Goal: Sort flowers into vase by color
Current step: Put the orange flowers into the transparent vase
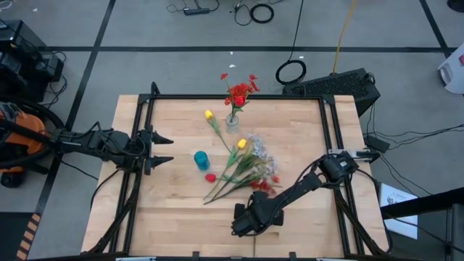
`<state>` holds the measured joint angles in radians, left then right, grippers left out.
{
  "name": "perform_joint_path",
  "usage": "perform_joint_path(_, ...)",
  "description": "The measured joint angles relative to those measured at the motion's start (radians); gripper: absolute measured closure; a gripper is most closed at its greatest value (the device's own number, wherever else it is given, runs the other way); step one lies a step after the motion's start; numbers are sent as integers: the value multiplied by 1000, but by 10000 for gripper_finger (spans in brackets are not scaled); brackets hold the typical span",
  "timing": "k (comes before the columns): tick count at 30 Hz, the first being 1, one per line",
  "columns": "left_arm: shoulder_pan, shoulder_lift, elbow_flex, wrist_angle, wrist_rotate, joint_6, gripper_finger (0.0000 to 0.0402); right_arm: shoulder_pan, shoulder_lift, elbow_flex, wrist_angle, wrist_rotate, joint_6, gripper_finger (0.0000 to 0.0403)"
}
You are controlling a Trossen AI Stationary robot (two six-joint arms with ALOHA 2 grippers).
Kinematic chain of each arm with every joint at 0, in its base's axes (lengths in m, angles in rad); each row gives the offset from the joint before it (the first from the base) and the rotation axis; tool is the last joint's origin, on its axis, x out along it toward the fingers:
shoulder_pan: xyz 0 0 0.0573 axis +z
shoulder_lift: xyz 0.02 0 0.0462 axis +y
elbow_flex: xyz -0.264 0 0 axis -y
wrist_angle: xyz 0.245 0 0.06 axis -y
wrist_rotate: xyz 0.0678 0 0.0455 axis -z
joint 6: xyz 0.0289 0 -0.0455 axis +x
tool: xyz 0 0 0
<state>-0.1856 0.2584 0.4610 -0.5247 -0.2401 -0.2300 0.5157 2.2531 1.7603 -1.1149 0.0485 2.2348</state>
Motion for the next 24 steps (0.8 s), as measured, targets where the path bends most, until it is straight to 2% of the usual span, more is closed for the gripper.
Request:
perform_joint_path(7,0,0,0,0,-3,-1,75,7,-98,-1,-222,12,-7,398)
perform_joint_path(13,0,0,0,2,-7,0,75,15,-245,-1,-457,-3,-175,395)
perform_joint_path(16,0,1,0,2,-40,0,75,15,-318,-20,-451,-12,-172,396)
perform_joint_path(21,0,7,-1,26,-112,0,75,14,-398,-85,-451,218,-249,400)
perform_joint_path(24,0,13,-1,61,-132,1,75,-13,-471,-174,-369,312,-300,401)
